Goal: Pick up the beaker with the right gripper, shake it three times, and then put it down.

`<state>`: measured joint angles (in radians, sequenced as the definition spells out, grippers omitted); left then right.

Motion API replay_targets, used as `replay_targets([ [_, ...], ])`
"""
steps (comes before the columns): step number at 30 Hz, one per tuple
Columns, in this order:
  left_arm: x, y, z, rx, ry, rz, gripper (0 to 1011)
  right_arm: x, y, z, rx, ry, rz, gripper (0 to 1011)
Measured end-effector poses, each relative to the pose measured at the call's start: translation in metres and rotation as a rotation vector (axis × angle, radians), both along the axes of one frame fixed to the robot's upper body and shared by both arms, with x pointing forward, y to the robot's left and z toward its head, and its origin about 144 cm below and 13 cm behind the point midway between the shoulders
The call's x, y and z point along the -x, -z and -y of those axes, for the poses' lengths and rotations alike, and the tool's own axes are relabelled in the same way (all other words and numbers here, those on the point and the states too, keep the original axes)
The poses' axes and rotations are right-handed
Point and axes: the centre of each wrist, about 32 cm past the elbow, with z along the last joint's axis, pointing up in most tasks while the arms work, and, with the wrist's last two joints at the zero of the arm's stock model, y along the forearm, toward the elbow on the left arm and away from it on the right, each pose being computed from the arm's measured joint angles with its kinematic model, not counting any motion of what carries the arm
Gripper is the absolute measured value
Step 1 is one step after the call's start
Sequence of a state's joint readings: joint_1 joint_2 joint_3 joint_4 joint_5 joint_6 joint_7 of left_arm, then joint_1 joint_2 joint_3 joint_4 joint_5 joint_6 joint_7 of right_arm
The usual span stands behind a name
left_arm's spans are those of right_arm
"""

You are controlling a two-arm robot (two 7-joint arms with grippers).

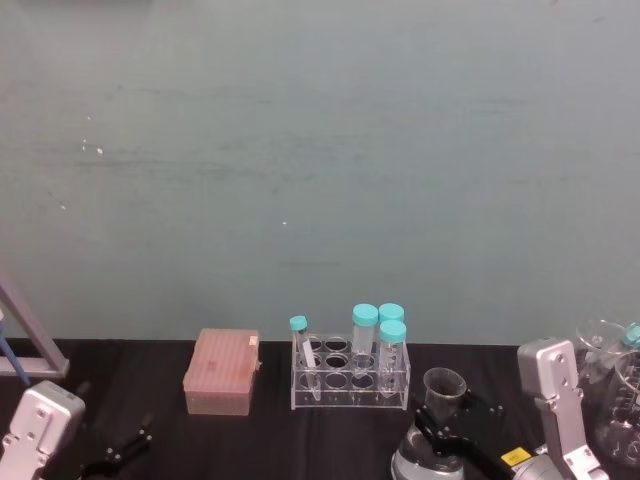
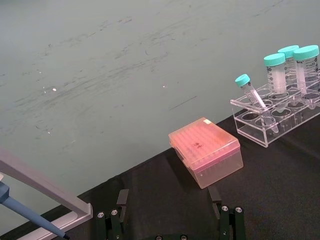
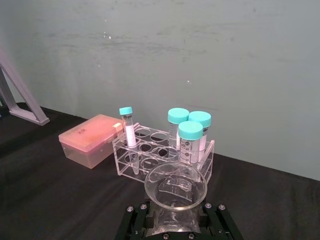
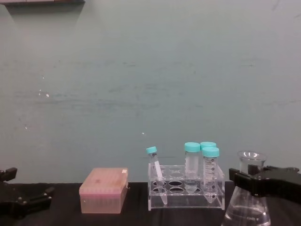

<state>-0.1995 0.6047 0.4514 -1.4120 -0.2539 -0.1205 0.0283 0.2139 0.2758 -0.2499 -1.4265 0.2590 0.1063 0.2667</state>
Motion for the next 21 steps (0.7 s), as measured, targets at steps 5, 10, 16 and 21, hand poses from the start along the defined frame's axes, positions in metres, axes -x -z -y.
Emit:
replay_targets([
  [5, 0.0, 0.0, 0.0, 0.0, 0.0, 0.0, 1000, 0.0, -0.005, 0.003, 0.011, 0.002, 0.028, 457],
  [10, 0.0, 0.0, 0.0, 0.0, 0.0, 0.0, 1000, 0.0, -0.012, 0.005, 0.02, 0.003, 0.052, 457],
  [16, 0.0, 0.0, 0.0, 0.0, 0.0, 0.0, 1000, -0.002, -0.02, 0.007, 0.02, 0.005, 0.069, 457],
  [21, 0.0, 0.0, 0.0, 0.0, 0.0, 0.0, 1000, -0.005, -0.023, 0.009, -0.042, 0.018, 0.018, 457],
])
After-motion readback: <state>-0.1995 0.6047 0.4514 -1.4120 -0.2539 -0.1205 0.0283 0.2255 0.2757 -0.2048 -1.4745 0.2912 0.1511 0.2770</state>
